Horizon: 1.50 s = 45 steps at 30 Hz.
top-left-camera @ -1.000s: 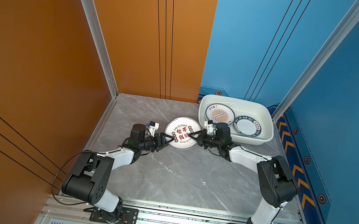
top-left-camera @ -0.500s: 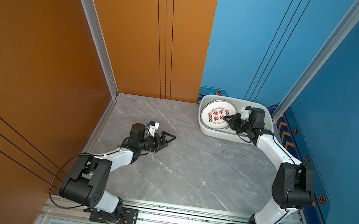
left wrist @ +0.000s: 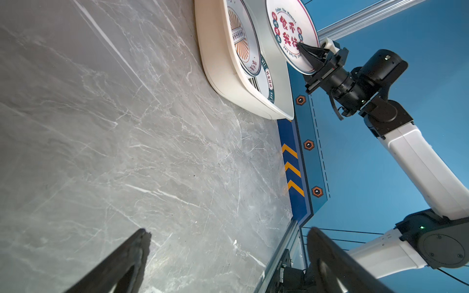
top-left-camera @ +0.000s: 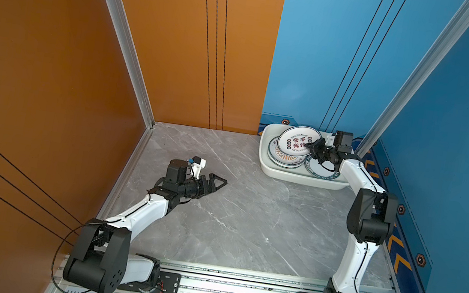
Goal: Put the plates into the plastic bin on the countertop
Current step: 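Lower the red-lettered plate onto the stacked plates in the bin with the right gripper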
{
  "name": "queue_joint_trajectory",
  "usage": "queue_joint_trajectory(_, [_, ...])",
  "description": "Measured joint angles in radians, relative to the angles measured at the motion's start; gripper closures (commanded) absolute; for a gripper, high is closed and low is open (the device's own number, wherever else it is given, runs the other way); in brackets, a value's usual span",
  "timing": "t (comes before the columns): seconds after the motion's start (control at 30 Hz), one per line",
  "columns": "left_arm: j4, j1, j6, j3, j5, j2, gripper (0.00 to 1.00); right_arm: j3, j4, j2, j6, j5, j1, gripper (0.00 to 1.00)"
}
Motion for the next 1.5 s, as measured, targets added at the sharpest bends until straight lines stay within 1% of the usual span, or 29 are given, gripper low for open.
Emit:
queue_joint_trajectory(0.17, [-0.019, 0.0, 0.014, 0.0, -0.009, 0.0, 0.02, 0.037, -0.011, 0.082, 0.018, 0.0, 0.001, 1.0])
queue_joint_trajectory(0.6, [-0.025, 0.0, 0.019, 0.0, -0.01, 0.001, 0.02, 0.082, 0.002, 0.183, 0.068, -0.005, -0.005, 1.0])
queue_joint_trajectory(0.73, [-0.025, 0.001, 0.019, 0.0, -0.01, 0.001, 0.02, 0.087, 0.026, 0.205, 0.085, -0.026, -0.006, 1.0])
queue_joint_trajectory(0.97, [-0.027, 0.001, 0.019, 0.0, -0.01, 0.002, 0.02, 0.1, 0.025, 0.208, 0.092, -0.031, -0.006, 0.74])
queue_joint_trajectory(1.03, [-0.027, 0.001, 0.019, 0.0, -0.01, 0.002, 0.02, 0.116, 0.005, 0.208, 0.085, -0.03, -0.006, 0.7])
queue_joint_trajectory(1.27, [-0.027, 0.001, 0.019, 0.0, -0.01, 0.002, 0.02, 0.202, -0.129, 0.213, 0.016, -0.018, -0.006, 0.65])
queue_joint_trajectory(1.5, [-0.027, 0.001, 0.019, 0.0, -0.01, 0.002, 0.02, 0.232, -0.241, 0.213, -0.048, 0.007, -0.007, 0.63])
